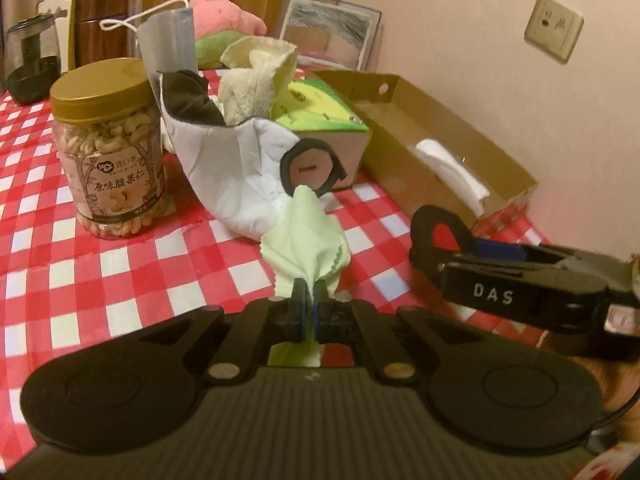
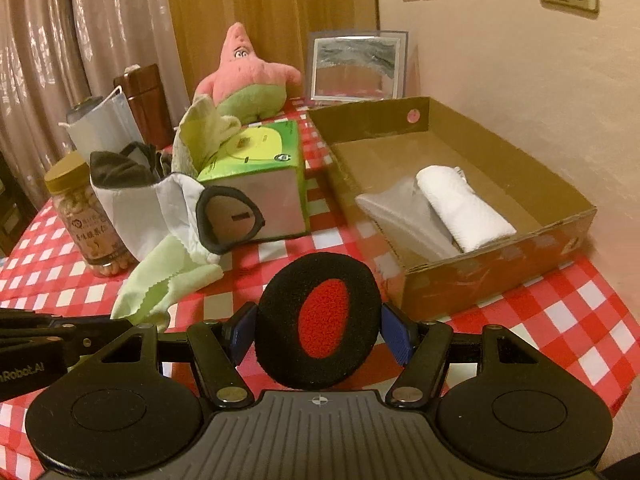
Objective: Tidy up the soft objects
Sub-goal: 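Lift the green cloth and earmuff pad and carry them over the tray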
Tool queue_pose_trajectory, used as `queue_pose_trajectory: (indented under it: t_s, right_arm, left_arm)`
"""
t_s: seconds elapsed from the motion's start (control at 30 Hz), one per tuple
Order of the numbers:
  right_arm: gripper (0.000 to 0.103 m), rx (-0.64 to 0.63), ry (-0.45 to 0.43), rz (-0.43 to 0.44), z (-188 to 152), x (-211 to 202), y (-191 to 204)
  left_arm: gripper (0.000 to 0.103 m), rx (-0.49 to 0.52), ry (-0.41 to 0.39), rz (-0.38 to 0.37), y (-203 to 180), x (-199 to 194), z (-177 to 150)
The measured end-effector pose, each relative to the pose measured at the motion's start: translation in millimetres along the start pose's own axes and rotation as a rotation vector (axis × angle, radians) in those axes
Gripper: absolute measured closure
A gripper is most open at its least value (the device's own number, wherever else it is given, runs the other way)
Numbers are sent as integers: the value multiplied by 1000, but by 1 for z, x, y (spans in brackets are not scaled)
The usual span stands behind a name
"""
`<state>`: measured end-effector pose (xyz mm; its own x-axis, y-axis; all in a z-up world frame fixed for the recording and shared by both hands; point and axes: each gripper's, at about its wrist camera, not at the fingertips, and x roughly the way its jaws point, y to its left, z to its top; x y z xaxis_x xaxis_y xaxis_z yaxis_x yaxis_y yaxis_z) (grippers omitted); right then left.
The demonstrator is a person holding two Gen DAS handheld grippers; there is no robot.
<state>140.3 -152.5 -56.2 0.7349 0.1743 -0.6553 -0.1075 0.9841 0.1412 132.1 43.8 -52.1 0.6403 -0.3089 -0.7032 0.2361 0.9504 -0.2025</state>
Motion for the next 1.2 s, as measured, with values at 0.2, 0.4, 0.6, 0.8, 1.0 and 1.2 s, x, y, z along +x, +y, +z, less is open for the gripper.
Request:
queue_pose_trajectory:
  t_s: [0.2, 0.4, 0.6, 0.8, 1.0, 1.2]
  right_arm:
    - [37, 19, -20, 3, -1, -15, -6]
    - [37, 43, -52, 2, 1, -31, -14]
    - [37, 72, -72, 1, 3, -43, -23]
    - [37, 90, -91, 4, 9, -53, -30]
    - [37, 115, -109, 4, 18, -63, -41]
    - [37, 156, -116, 15, 39, -73, -62]
  left_arm:
    - [101, -46, -29, -11, -12, -17, 0]
    - [101, -38, -45, -29, -29, -31, 1]
    - [101, -31, -66, -45, -44, -39, 6]
    - [101, -31, -81, -54, -55, -42, 17]
    - [101, -44, -88, -61, -64, -39, 25]
    - [101, -47, -97, -79, -77, -34, 37]
